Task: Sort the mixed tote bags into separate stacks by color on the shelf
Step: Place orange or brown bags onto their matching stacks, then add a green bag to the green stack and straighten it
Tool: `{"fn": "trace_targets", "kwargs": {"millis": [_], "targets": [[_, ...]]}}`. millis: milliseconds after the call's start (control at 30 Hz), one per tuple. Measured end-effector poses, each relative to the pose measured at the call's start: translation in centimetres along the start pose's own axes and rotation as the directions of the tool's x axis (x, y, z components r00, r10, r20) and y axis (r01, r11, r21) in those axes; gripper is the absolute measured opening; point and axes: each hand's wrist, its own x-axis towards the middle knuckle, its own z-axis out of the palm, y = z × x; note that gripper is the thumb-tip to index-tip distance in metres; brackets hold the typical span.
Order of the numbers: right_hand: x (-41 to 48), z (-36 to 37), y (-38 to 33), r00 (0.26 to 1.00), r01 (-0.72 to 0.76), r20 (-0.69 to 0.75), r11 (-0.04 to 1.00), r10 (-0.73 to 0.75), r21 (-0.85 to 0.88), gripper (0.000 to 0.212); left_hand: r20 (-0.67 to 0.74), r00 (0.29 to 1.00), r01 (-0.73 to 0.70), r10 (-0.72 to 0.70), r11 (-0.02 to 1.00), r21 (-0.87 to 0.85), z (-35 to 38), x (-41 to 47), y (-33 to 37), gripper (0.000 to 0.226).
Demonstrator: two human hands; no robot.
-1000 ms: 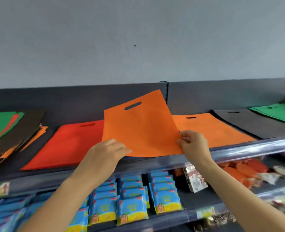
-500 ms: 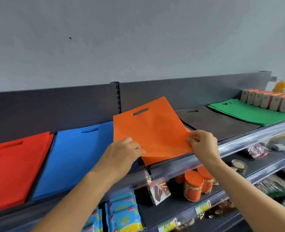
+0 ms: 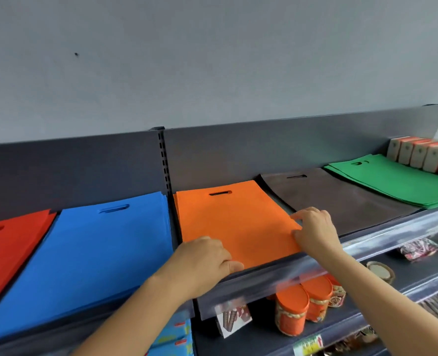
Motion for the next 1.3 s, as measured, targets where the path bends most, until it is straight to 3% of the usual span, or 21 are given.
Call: {"fn": "trace_targets", "kwargs": {"millis": [100,267,500,633,767,867,1033,1300], "targets": [[0.9,0.3,-0.6,0.987,0.159,0.036,0.987,-0.159,0.008,0.036,0.003,0.998,0.065,-0.065,0.996,-0.059,0.0,-0.3,0.8,0.042],[1.5,1.2,-3.6,0.938,0.305,0.110,0.934,-0.328,0.189,0.030,-0.065,0.986,0.146,-0.153,0.985,-0.095,-0.6,-2.0,1.7,0.039],[-0.5,3.3,-9.9,0.843,0.455,0.144,0.830,-0.518,0.324,0.031,-0.183,0.914,0.372,-0.363,0.928,0.016,-1.7,-10.0,-2.1,0.040],[-3.5,4.6,-16.4,0.751,0.550,0.138,0.727,-0.646,0.412,0.031,-0.292,0.829,0.507,-0.477,0.862,0.032,-2.0,-17.4,-5.7,0.061],[-7.9,5.6,-23.9,0.655,0.611,0.143,0.631,-0.742,0.477,0.032,-0.370,0.718,0.642,-0.590,0.766,0.024,-2.4,-25.9,-9.0,0.048],[-12.2,6.2,-29.6,0.595,0.657,0.131,0.574,-0.793,0.489,0.031,-0.363,0.651,0.711,-0.667,0.703,-0.015,-2.6,-32.5,-11.2,0.054],[-20.4,7.5,-39.5,0.506,0.710,0.098,0.478,-0.857,0.517,0.030,-0.397,0.588,0.750,-0.705,0.658,-0.058,-2.8,-43.2,-15.9,0.035],[-32.0,8.7,-53.5,0.392,0.748,0.109,0.385,-0.914,0.540,0.027,-0.408,0.529,0.804,-0.744,0.593,-0.039,-3.8,-57.4,-23.0,0.034]]}}
